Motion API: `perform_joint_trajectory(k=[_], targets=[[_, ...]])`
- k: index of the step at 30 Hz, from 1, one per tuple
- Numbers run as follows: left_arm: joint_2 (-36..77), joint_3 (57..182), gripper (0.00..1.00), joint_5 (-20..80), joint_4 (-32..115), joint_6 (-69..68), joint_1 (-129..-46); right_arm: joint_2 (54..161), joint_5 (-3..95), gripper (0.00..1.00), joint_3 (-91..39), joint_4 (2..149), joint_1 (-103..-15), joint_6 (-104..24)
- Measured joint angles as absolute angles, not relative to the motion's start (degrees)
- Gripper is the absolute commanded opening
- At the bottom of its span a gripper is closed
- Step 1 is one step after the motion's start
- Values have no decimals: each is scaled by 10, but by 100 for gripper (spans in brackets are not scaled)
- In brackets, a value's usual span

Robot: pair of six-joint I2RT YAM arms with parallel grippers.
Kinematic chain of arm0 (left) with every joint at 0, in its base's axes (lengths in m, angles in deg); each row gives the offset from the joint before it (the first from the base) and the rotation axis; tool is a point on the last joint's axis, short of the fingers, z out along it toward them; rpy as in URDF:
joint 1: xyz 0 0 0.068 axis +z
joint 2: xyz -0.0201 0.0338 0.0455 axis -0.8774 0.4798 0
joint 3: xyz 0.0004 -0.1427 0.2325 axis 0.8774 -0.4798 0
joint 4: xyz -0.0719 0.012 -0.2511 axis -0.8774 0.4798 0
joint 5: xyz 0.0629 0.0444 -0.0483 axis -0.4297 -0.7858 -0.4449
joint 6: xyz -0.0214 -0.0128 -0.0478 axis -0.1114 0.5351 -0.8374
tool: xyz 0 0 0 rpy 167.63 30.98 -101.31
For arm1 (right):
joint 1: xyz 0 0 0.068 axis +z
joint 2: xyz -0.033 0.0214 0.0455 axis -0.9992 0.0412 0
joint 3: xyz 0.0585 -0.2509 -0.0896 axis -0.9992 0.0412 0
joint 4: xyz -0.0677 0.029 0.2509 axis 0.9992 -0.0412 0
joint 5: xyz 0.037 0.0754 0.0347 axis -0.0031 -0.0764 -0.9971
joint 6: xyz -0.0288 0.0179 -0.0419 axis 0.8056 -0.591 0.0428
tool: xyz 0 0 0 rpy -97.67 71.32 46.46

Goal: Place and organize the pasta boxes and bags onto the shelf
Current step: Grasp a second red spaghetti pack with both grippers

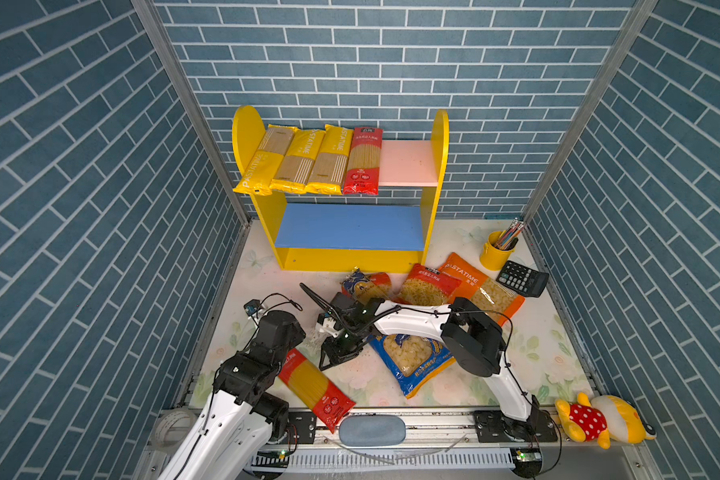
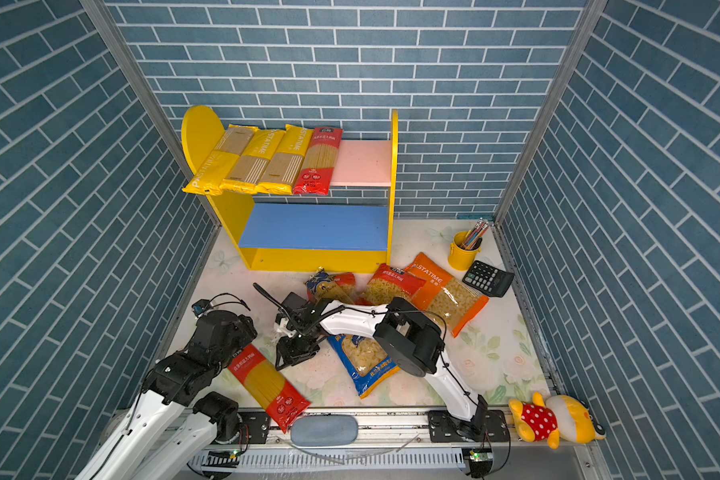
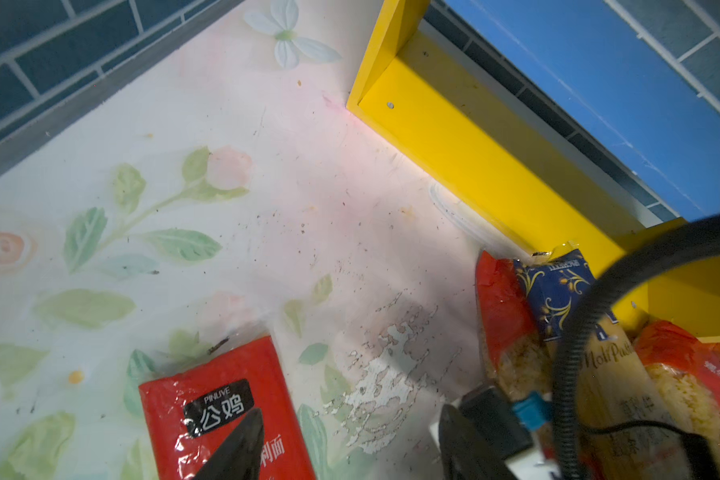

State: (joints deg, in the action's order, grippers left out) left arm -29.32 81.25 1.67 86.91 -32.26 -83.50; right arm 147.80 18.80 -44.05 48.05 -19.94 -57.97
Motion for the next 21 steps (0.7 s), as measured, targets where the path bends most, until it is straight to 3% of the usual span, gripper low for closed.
perform_joint_trajectory(k=[6,21], targets=[[-292,832,67,19,842,-308,-832,1526,164,49,-505,441,-186,-565],[-283,861,67,48,817,-289,-830,1560,156,6,-560,406,-191,-533]])
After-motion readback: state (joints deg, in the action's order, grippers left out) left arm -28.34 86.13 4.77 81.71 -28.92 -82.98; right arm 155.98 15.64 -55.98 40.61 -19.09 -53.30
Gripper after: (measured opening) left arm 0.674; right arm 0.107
